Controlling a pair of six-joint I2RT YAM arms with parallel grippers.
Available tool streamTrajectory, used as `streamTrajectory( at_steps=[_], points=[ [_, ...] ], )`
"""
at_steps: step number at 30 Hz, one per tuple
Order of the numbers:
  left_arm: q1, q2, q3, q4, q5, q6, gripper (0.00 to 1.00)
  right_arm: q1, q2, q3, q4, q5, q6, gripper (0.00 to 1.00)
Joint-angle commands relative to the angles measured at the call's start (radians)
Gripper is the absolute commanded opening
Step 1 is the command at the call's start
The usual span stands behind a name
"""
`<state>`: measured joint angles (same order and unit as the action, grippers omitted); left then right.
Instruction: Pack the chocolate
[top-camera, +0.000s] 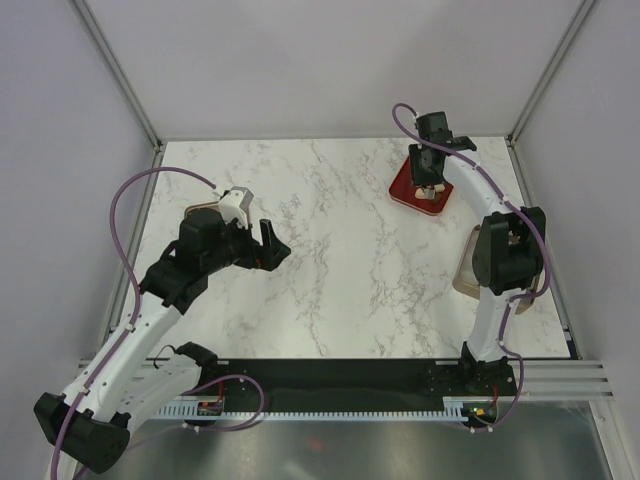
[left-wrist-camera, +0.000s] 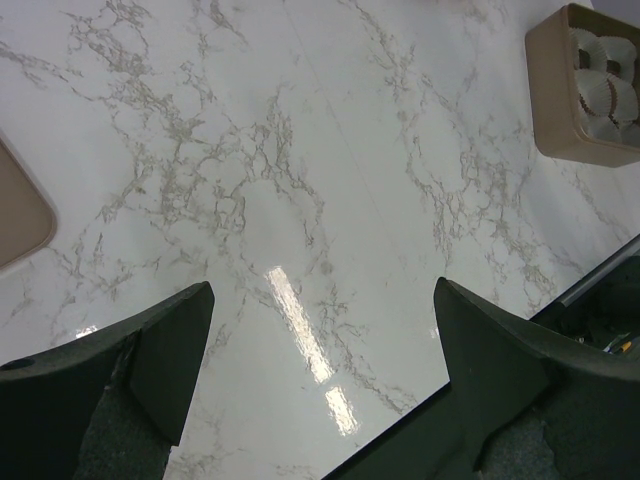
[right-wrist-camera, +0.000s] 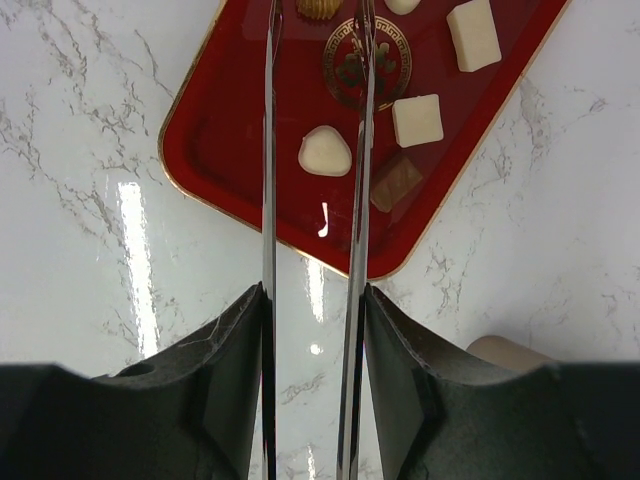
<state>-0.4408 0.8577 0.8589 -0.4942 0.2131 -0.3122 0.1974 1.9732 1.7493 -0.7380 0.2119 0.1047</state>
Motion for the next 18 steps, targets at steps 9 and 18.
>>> streamTrajectory(
  at_steps=[9,18],
  points=[
    [-0.004,0.000,0.012,0.023,-0.015,0.025,0.99,0.005,0.052,0.036,0.068,0.017,-0.030,0.50],
    [-0.004,0.000,0.014,0.022,-0.020,0.025,0.99,0.005,0.079,0.058,0.069,0.030,-0.022,0.47]
  ],
)
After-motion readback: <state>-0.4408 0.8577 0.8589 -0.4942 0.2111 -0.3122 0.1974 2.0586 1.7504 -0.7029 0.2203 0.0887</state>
